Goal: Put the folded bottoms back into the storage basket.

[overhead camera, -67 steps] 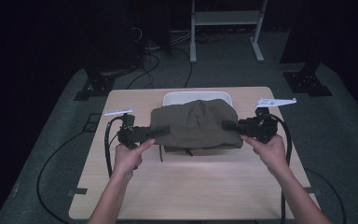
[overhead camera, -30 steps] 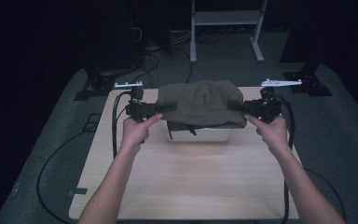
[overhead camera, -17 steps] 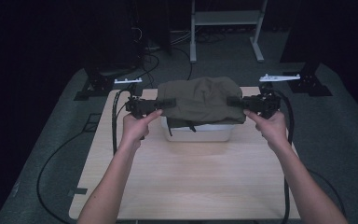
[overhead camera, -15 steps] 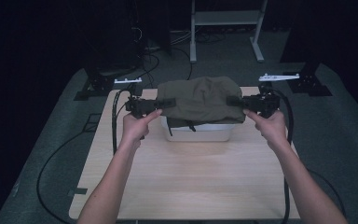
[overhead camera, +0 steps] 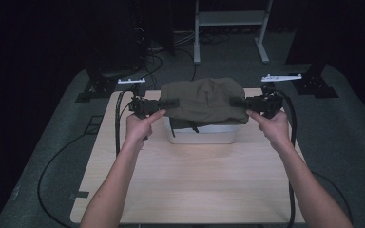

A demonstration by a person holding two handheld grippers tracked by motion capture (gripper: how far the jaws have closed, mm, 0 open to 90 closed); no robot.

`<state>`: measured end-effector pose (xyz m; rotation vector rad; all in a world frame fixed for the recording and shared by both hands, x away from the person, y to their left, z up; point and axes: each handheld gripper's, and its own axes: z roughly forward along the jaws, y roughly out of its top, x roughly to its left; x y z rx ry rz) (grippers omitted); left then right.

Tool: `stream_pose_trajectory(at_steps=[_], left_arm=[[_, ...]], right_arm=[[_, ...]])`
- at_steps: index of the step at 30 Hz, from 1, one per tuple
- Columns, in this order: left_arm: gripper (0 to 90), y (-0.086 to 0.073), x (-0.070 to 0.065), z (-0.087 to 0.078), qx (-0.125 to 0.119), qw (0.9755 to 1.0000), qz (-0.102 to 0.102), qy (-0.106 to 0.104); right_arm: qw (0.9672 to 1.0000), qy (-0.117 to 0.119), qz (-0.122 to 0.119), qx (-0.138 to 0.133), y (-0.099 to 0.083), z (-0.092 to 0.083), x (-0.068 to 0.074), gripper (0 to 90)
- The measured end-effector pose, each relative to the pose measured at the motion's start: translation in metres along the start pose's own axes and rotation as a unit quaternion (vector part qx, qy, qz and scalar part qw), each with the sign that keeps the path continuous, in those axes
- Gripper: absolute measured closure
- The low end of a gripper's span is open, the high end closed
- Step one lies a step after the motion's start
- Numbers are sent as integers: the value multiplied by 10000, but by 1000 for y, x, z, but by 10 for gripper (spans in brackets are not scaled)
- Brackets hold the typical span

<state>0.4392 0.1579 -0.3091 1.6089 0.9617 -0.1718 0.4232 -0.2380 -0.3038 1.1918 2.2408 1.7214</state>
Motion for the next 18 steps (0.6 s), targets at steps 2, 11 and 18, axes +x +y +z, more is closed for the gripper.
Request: stream_pose_trajectory(at_steps=[2, 11, 18], left_arm=[[631, 2, 1, 1, 24, 10000, 37, 13], [631, 9, 12, 13, -2, 10000, -4, 80], [632, 10, 29, 21, -27, 9999, -101, 120]], right_arm=[[10000, -15, 37, 7, 0, 1, -1, 773], [9998, -136, 121, 19, 2, 10, -16, 773], [9994, -254, 179, 146, 1, 22, -25, 773]])
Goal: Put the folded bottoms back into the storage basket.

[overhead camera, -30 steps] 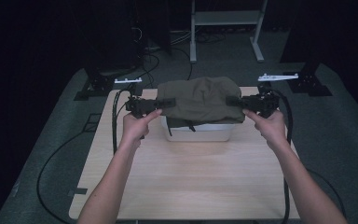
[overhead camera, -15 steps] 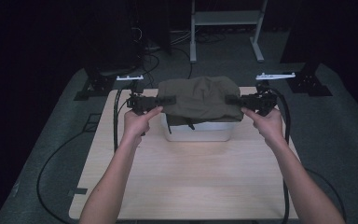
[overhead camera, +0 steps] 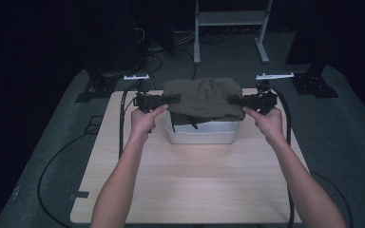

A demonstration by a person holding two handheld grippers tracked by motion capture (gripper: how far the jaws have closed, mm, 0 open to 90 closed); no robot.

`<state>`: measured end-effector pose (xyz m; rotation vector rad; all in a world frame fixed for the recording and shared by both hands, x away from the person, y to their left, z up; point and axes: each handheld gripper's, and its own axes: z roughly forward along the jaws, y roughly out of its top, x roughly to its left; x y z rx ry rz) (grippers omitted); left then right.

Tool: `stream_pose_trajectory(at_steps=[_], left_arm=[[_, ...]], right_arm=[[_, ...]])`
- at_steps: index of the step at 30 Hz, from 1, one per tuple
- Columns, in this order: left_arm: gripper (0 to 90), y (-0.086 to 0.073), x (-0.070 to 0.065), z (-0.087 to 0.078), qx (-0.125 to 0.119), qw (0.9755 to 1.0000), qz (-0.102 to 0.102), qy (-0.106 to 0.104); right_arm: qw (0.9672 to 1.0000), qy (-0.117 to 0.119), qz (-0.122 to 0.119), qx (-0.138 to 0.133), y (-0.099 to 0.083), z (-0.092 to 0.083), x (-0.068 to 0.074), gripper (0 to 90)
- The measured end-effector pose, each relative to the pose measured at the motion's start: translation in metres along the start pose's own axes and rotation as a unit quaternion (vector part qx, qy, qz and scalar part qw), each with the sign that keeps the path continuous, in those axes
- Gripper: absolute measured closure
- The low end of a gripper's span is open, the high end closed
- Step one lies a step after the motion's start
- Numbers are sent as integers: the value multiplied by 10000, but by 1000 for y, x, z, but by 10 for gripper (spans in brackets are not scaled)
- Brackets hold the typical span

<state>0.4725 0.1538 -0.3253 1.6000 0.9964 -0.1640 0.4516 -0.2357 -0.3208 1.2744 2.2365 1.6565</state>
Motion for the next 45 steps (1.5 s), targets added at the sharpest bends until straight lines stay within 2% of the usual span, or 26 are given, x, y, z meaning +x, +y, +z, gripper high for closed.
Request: stream_pose_trajectory(at_steps=[7, 13, 24, 27, 31, 39, 45], left_arm=[[635, 3, 18, 11, 18, 10000, -79, 53], [636, 1, 28, 19, 94, 9998, -154, 112], [636, 3, 34, 29, 127, 9996, -180, 200], [637, 5, 35, 31, 54, 9995, -250, 161], [637, 5, 38, 32, 118, 9994, -234, 234], [639, -2, 46, 35, 215, 9987, -276, 361], [642, -10, 53, 36, 261, 9978, -403, 464]], right_arm=[[9998, -145, 17, 136, -2, 14, -8, 772], [9993, -242, 41, 279, -4, 24, -17, 772], [9986, -371, 88, 368, -4, 29, -26, 772], [9985, -400, 73, 360, -1, 28, -27, 772], [9984, -400, 95, 398, 0, 30, -29, 773], [9971, -462, 85, 593, -3, 43, -31, 772], [9961, -483, 166, 714, -9, 54, -34, 772]])
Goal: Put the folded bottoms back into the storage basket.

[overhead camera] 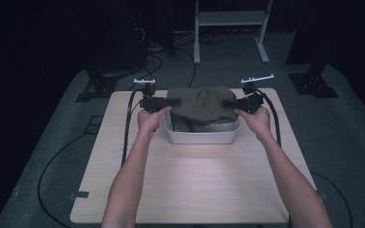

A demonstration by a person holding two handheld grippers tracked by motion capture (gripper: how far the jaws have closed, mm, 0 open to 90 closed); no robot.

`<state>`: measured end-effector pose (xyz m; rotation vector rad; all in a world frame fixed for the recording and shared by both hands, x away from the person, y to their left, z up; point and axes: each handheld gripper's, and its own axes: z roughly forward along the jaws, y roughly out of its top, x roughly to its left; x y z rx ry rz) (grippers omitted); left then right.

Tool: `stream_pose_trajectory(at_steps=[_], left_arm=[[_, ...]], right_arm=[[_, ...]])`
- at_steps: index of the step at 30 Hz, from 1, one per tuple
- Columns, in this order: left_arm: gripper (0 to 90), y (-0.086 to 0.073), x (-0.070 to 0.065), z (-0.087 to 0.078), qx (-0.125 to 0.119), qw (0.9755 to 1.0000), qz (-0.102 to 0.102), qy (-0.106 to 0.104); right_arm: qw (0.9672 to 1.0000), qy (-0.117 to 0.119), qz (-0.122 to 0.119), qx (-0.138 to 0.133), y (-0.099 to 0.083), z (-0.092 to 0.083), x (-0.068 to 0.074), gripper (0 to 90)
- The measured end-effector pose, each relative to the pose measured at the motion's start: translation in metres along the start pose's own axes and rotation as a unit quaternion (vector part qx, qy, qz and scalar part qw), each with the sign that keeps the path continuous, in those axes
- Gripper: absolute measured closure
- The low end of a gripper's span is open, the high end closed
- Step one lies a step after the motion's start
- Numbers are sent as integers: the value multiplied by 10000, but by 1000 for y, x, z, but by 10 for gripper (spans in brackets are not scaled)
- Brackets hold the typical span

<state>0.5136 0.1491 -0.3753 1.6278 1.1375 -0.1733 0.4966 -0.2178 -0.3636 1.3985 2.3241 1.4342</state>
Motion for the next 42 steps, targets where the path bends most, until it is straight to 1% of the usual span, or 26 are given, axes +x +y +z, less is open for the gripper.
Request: stream_pose_trajectory(at_steps=[1, 2, 3, 4, 6, 7, 8, 12, 13, 16, 19, 20, 23, 26, 27, 28, 29, 30, 31, 32, 34, 36, 38, 39, 40, 42], left_arm=[[652, -1, 1, 1, -2, 10000, -8, 10], [652, -2, 2, 1, 16, 10000, -16, 11], [660, -4, 3, 2, 66, 10000, 2, 44], [688, -4, 3, 2, 66, 10000, 2, 44], [703, -6, 4, 4, 70, 10000, 5, 65], [703, -8, 5, 5, 111, 9999, -4, 104], [704, -9, 7, 6, 136, 9998, -6, 124], [705, -18, 15, 13, 248, 9994, -102, 208], [705, -20, 16, 16, 295, 9991, -78, 283], [706, -22, 17, 18, 327, 9990, -72, 303], [705, -24, 18, 21, 409, 9983, -44, 405], [704, -24, 18, 21, 445, 9980, -26, 446], [694, -26, 19, 23, 564, 9969, 39, 554], [677, -27, 20, 23, 649, 9952, 166, 709], [667, -27, 19, 22, 615, 9954, 154, 716], [663, -26, 19, 22, 575, 9959, 131, 690], [648, -26, 19, 21, 588, 9955, 132, 724], [636, -25, 18, 20, 583, 9953, 152, 761], [632, -25, 18, 19, 581, 9953, 155, 754], [625, -24, 18, 17, 560, 9950, 189, 811], [622, -24, 17, 16, 542, 9951, 180, 805], [613, -24, 16, 15, 524, 9950, 192, 831], [607, -23, 16, 13, 488, 9951, 198, 840], [603, -22, 16, 12, 473, 9950, 200, 855], [596, -22, 16, 10, 469, 9949, 212, 862], [591, -21, 17, 7, 437, 9951, 183, 873]], right_arm=[[10000, -3, 33, 39, -2, 4, -1, 772], [10000, -3, 33, 39, -2, 4, -1, 772], [9999, -10, 70, 81, -3, 8, -3, 772], [9999, -10, 70, 81, -3, 8, -3, 772], [9999, -28, 97, 122, -5, 12, -4, 772], [9998, -41, 99, 159, -6, 14, -5, 772], [9997, -7, 158, 166, -8, 16, -6, 773], [9994, -30, 219, 282, -14, 26, -9, 772], [9991, -51, 227, 352, -16, 30, -10, 772], [9988, -75, 240, 425, -19, 35, -11, 772], [9982, -96, 250, 528, -21, 41, -12, 772], [9980, -121, 236, 576, -22, 45, -12, 771], [9977, -145, 246, 622, -23, 47, -13, 765], [9969, -229, 220, 719, -24, 51, -13, 729], [9965, -270, 214, 762, -24, 52, -13, 698], [9963, -320, 210, 768, -24, 52, -13, 664], [9962, -358, 229, 758, -24, 51, -13, 650], [9962, -385, 208, 753, -24, 51, -13, 639], [9959, -462, 137, 762, -22, 48, -12, 609], [9957, -513, 129, 755, -22, 47, -12, 606], [9955, -555, 117, 764, -21, 45, -12, 604], [9947, -718, 67, 729, -19, 39, -12, 593], [9948, -743, 67, 693, -18, 37, -12, 592], [9946, -794, 34, 667, -17, 35, -13, 593], [9945, -843, 56, 620, -15, 30, -13, 593], [9943, -872, 46, 606, -15, 29, -14, 587]])
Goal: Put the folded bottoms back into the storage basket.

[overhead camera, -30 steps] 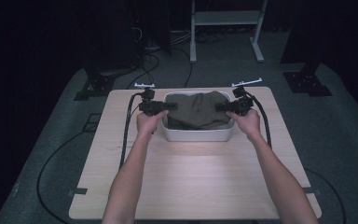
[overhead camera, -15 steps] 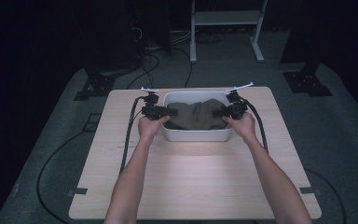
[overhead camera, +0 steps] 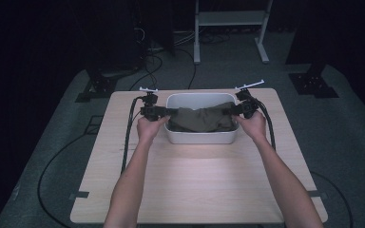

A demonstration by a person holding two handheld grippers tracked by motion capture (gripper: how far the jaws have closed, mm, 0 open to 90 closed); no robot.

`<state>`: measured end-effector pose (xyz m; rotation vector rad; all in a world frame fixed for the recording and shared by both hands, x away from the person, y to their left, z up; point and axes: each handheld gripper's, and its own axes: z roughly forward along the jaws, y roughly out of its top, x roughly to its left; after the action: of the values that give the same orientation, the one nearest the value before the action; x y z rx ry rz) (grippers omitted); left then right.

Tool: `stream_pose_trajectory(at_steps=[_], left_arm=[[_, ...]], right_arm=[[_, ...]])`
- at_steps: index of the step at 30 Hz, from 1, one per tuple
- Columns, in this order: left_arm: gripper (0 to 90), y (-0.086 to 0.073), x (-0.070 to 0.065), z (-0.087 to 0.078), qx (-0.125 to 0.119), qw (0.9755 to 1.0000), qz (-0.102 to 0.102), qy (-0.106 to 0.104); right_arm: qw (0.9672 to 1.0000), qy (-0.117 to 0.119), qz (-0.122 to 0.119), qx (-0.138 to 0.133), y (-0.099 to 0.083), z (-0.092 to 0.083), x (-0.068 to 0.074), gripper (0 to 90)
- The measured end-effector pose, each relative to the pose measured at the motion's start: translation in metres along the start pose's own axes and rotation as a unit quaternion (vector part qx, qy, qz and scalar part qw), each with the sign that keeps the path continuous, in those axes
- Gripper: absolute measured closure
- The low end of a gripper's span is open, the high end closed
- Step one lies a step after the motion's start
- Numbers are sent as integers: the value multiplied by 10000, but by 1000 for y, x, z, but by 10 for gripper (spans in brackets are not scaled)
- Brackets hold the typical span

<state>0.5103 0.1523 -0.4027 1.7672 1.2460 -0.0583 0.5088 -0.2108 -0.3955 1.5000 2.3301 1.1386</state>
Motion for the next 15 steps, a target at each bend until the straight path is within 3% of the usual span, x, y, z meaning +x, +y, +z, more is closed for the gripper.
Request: stream_pose_trajectory(at_steps=[8, 15], left_arm=[[572, 0, 3, -9, -114, 9999, -90, -47], [572, -2, 2, -11, -127, 9998, -90, -122]], right_arm=[[9998, -154, -100, -17, 3, -9, 0, 564], [9999, -148, -44, -18, 3, -14, -2, 507]])
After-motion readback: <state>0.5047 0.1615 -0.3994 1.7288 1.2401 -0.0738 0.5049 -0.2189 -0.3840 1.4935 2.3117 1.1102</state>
